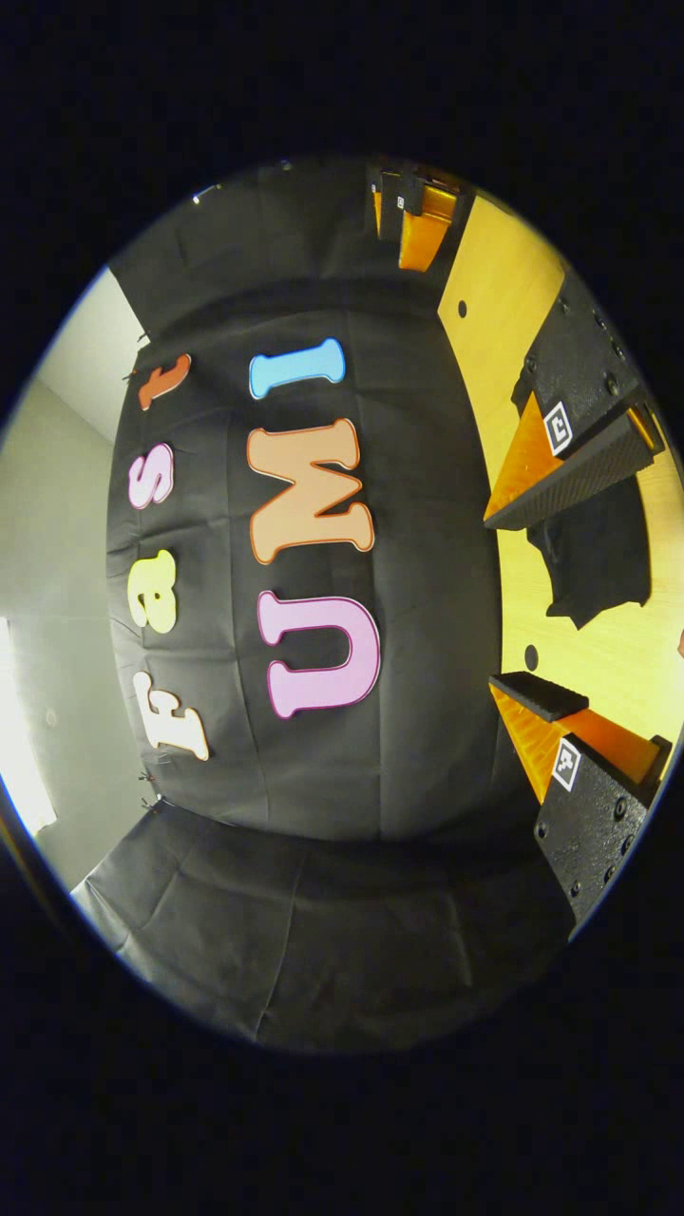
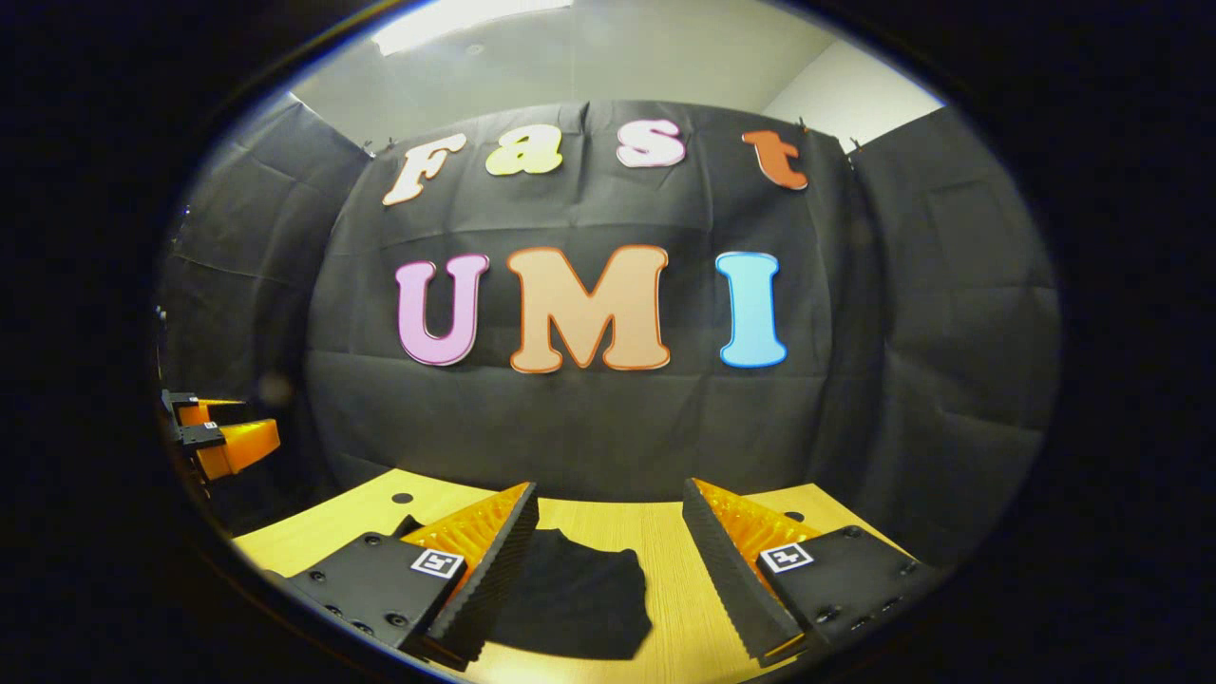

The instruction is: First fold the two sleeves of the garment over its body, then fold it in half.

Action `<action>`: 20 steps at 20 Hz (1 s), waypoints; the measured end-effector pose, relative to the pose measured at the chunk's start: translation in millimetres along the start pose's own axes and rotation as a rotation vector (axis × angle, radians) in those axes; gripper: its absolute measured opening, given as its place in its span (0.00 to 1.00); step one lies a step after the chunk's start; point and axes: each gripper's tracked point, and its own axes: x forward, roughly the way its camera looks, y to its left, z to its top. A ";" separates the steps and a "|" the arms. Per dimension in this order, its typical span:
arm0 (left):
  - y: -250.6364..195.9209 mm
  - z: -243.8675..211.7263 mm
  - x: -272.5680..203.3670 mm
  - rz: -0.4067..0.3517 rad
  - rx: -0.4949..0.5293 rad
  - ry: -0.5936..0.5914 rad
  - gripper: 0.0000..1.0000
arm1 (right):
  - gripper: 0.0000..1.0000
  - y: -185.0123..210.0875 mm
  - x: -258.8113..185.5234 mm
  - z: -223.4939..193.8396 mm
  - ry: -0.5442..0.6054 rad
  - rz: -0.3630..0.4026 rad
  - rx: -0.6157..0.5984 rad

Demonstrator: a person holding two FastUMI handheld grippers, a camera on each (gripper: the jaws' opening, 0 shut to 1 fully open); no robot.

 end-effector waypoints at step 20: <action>-9.2 62.4 -132.9 -0.055 -0.045 -0.122 0.92 | 0.96 4.2 -164.2 19.1 -0.084 -0.014 0.036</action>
